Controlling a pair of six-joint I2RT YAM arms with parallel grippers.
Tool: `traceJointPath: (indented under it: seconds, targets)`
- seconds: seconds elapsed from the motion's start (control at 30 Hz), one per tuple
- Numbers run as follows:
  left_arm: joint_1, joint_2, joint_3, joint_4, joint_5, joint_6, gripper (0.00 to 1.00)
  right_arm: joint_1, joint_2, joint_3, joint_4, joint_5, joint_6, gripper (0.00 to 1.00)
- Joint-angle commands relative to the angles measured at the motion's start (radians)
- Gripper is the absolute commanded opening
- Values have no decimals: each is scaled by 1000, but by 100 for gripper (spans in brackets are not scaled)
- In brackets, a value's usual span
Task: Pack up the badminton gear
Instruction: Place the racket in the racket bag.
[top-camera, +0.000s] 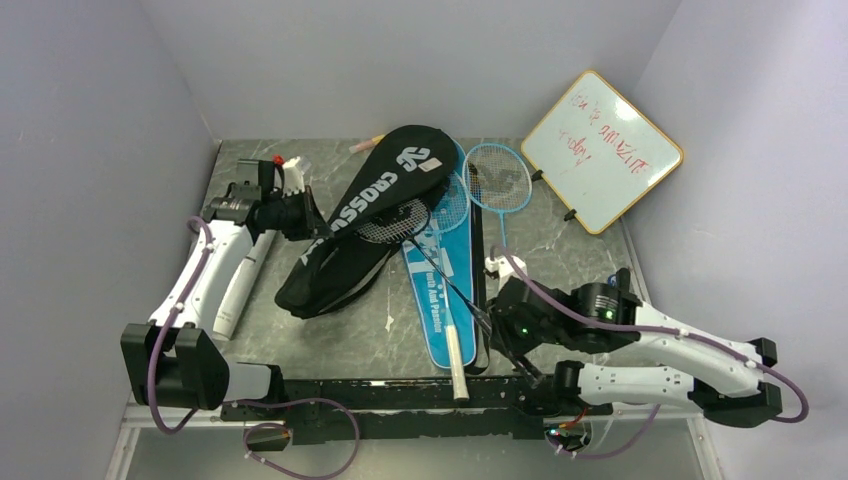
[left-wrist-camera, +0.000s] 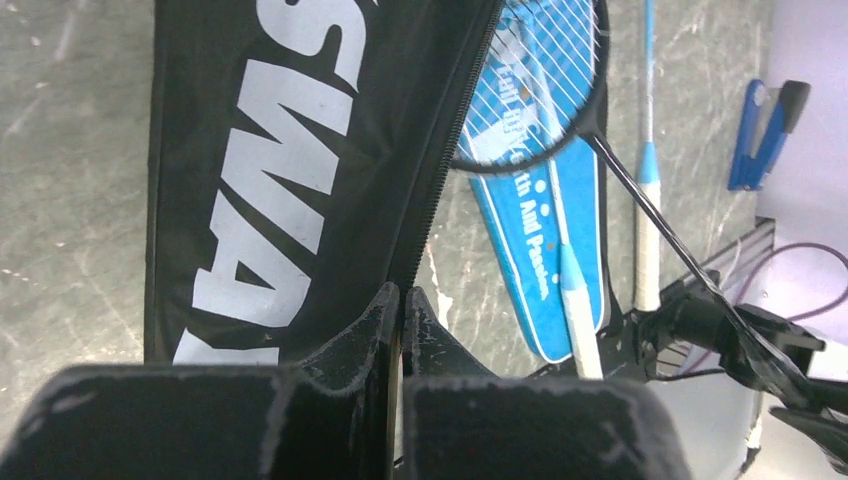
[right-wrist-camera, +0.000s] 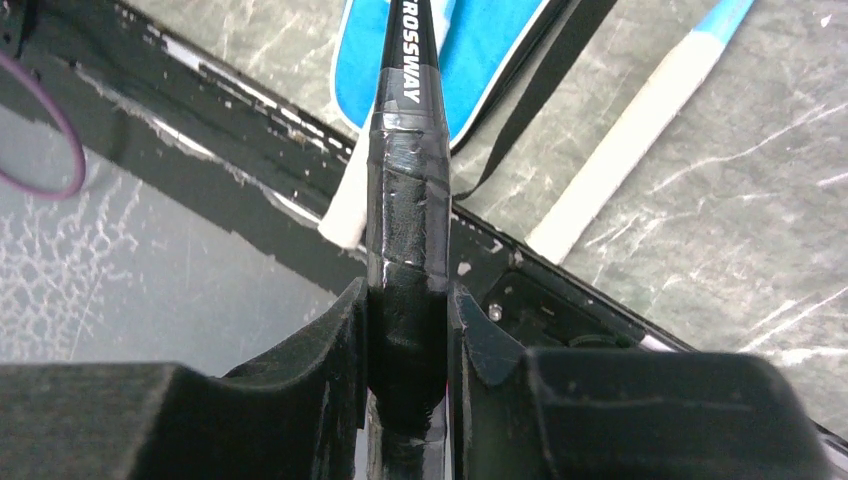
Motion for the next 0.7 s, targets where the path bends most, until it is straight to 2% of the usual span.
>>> traceJointPath:
  seconds: [0.0,0.37,0.67]
  targets:
    - [-13,-37,-1,53,113,-7,5,2,28,-6,139,146,61,0]
    - [-127,-56,-60,105,112,-58,5,1,76,-82,215,344,171,0]
    - [-291,-61,-96,171,47,-141,5,2,245,-132,489,355,208,0]
